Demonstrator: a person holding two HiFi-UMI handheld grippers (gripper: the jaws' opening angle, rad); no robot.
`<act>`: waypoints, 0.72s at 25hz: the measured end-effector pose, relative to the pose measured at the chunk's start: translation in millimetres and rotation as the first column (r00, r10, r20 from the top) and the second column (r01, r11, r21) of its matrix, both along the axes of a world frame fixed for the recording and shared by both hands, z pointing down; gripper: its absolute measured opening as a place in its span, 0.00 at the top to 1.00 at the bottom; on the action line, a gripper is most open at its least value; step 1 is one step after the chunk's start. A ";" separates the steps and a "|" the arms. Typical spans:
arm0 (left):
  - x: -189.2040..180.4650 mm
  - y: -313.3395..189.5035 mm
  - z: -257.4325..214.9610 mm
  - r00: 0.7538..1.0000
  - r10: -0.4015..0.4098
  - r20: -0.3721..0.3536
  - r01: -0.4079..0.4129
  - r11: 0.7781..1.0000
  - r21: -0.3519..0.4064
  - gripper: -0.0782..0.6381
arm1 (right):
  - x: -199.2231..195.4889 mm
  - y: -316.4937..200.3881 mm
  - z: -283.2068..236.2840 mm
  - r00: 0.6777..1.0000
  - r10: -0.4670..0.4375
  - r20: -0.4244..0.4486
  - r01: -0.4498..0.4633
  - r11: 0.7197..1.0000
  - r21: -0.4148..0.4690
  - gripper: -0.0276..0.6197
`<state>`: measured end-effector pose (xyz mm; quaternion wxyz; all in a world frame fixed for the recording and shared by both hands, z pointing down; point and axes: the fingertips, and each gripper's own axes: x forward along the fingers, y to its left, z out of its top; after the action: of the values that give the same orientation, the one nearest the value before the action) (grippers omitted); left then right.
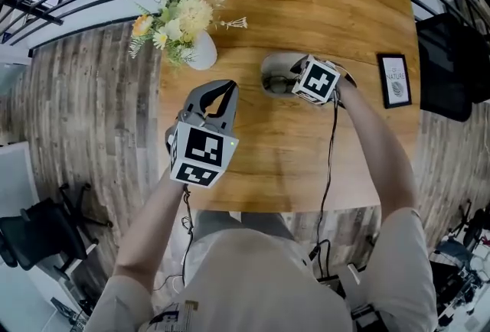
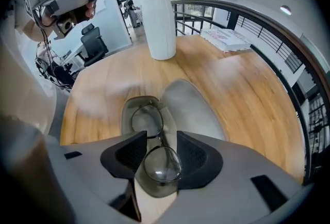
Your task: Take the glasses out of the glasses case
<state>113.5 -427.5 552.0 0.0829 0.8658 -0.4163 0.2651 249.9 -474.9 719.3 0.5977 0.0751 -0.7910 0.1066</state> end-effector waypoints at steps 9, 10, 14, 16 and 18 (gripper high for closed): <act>-13.1 9.3 25.0 1.000 -0.017 0.017 0.018 0.998 -0.052 0.87 | 1.0 17.2 19.5 0.997 -0.066 -0.039 0.063 0.995 -0.074 0.66; -14.0 9.6 26.7 1.000 -0.018 0.018 0.019 0.998 -0.054 0.87 | -0.2 19.3 20.7 0.997 -0.066 -0.034 0.063 0.995 -0.079 0.70; -15.9 13.4 30.2 1.000 -0.017 0.022 0.018 0.998 -0.059 0.87 | -3.1 31.3 26.7 0.997 -0.075 -0.030 0.072 0.994 -0.079 0.75; -16.0 15.5 30.7 1.000 -0.016 0.023 0.017 0.998 -0.060 0.87 | -3.4 33.1 27.1 0.996 -0.080 -0.037 0.078 0.995 -0.067 0.75; -16.5 18.8 30.8 1.000 -0.015 0.025 0.016 0.998 -0.060 0.87 | -4.3 35.9 26.4 0.995 -0.089 -0.044 0.087 0.994 -0.061 0.77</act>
<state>97.0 -408.7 582.8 0.1057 0.8563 -0.4159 0.2875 245.6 -439.0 745.6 0.6223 0.0249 -0.7758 0.1016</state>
